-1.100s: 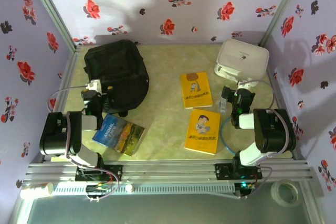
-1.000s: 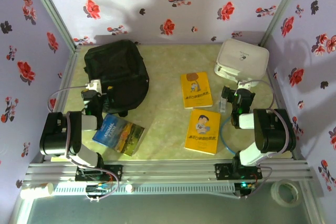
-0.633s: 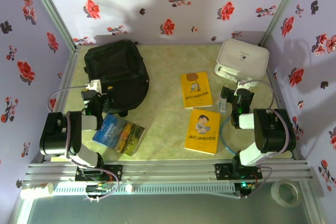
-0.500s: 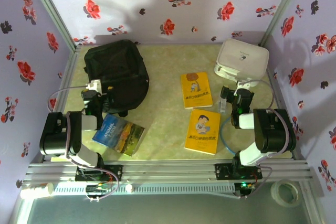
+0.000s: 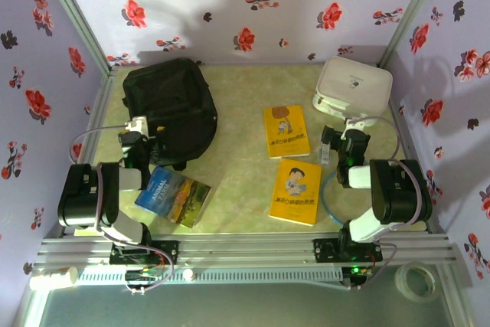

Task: Pack the student bag

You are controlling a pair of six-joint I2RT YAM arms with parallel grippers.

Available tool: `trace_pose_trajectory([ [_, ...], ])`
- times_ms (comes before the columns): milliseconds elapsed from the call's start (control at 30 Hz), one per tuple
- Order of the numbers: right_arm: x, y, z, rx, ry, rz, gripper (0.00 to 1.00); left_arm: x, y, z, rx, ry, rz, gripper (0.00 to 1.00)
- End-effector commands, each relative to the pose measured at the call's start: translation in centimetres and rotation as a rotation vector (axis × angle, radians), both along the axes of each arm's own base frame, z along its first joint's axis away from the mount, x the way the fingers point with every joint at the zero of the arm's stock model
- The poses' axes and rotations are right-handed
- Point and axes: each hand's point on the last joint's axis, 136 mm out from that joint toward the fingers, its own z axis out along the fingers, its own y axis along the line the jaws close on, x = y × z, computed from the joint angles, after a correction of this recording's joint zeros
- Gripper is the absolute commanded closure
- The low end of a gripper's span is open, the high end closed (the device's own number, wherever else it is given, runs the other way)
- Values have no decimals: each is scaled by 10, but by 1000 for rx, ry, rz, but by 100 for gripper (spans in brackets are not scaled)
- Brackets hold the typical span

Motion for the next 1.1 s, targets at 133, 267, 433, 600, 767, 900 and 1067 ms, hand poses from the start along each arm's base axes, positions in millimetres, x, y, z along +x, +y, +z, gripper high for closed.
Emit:
trace_pose_trajectory([
  [133, -3, 16, 54, -59, -29, 39, 1, -6, 12, 50, -5, -42, 89, 0],
  [267, 3, 38, 79, 125, 15, 41, 1, -14, 15, 81, -135, -36, 157, 0],
  [433, 10, 94, 87, 204, 133, 146, 1, -15, 7, 108, -352, 68, 217, 0],
  [600, 21, 169, 88, 350, 238, 297, 1, 6, -30, 100, -505, 163, 76, 0],
  [767, 37, 254, 79, 496, 350, 463, 1, 21, -41, 62, -608, 267, 105, 2],
  [900, 44, 325, 63, 520, 459, 593, 3, 21, -41, 43, -640, 315, 145, 3],
  [1067, 58, 390, 37, 585, 562, 675, 10, 6, -32, 34, -630, 350, 219, 3],
])
